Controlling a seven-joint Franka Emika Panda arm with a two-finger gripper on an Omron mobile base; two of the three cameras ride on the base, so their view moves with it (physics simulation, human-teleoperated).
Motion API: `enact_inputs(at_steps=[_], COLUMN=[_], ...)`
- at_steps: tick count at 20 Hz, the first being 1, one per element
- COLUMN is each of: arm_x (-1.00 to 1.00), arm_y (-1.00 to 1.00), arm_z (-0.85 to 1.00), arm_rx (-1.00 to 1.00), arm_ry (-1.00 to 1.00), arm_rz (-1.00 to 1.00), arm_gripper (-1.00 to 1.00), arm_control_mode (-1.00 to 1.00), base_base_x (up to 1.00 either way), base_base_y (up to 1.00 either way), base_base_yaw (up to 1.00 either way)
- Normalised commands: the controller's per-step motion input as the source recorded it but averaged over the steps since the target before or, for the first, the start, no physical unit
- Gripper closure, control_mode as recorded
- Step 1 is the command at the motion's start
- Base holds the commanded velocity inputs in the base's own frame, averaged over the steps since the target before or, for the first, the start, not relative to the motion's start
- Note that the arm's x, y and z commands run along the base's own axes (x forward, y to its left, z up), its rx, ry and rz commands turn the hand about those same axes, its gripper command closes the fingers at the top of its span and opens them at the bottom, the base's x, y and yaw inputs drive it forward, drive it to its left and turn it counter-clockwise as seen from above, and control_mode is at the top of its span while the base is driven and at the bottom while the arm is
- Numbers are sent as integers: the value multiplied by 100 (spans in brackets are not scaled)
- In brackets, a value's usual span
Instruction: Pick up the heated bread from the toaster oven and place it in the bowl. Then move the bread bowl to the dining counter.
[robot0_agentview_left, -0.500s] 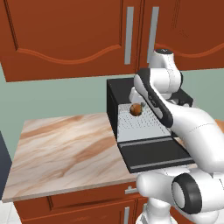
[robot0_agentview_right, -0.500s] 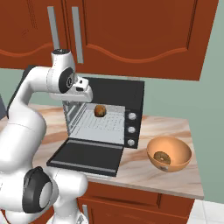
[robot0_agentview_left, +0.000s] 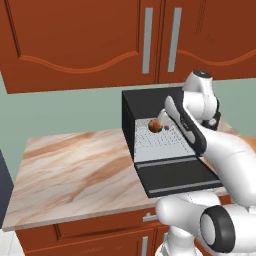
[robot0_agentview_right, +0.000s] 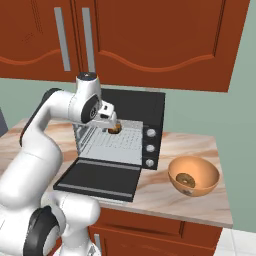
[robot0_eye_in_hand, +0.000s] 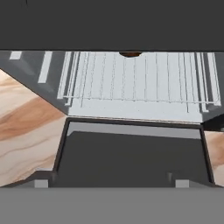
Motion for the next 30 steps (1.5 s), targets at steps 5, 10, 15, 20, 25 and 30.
enact_inputs(at_steps=[5,10,15,20,25,30], arm_x=[18,51,60,59,52,55], arm_y=[-34,0,0,0,0,0], arm_z=[-42,-35,-35,-36,-35,-36], arm_rx=[13,2,0,0,0,0], arm_ry=[-27,-20,-10,-1,0,1], arm_rz=[0,0,-1,-6,-7,-8], arm_gripper=[-100,-100,-100,-100,-100,-100], arm_control_mode=[-100,-100,-100,-100,-100,-100], base_base_x=[0,0,0,0,0,0], base_base_y=[0,0,0,0,0,0], base_base_yaw=[0,0,0,0,0,0])
